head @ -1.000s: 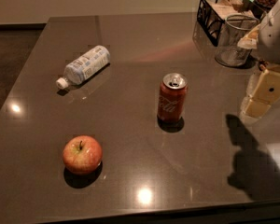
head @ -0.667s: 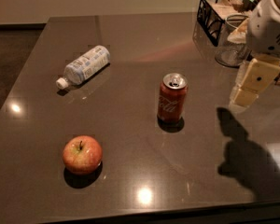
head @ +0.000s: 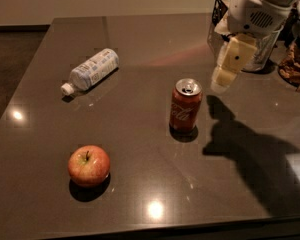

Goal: Move blue plastic bottle near coke can

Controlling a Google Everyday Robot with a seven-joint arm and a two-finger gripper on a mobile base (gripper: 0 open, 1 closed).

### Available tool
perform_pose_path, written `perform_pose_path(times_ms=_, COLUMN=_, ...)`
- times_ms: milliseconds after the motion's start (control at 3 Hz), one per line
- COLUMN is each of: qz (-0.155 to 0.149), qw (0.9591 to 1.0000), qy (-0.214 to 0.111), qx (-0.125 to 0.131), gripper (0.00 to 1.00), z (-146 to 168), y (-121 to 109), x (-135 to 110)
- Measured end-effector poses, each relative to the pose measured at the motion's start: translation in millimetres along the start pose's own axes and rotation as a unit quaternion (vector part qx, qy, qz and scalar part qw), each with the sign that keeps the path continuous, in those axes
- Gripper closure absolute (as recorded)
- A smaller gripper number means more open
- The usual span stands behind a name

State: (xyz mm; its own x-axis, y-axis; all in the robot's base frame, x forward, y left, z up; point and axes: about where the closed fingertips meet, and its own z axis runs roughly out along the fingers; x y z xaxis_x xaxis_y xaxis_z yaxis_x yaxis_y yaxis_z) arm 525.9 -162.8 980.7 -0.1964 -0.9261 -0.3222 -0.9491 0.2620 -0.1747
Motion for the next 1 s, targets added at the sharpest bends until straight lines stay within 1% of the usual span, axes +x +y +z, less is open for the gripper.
perform_pose_path(times_ms=333, qz=0.0, qw=0.9998, qy=-0.015, qx=-0.01, gripper=0.0, z=14, y=-31, x=-45)
perform_pose_path(times_ms=667, qz=-0.012, qw=0.9995, qy=-0.024, qx=-0.016, gripper=0.0, z=37, y=-57, x=-97)
perform_pose_path(times_ms=1000, qz=-0.043, qw=0.9986, qy=-0.022, qx=-0.023, gripper=0.0, z=67, y=-73, x=-145)
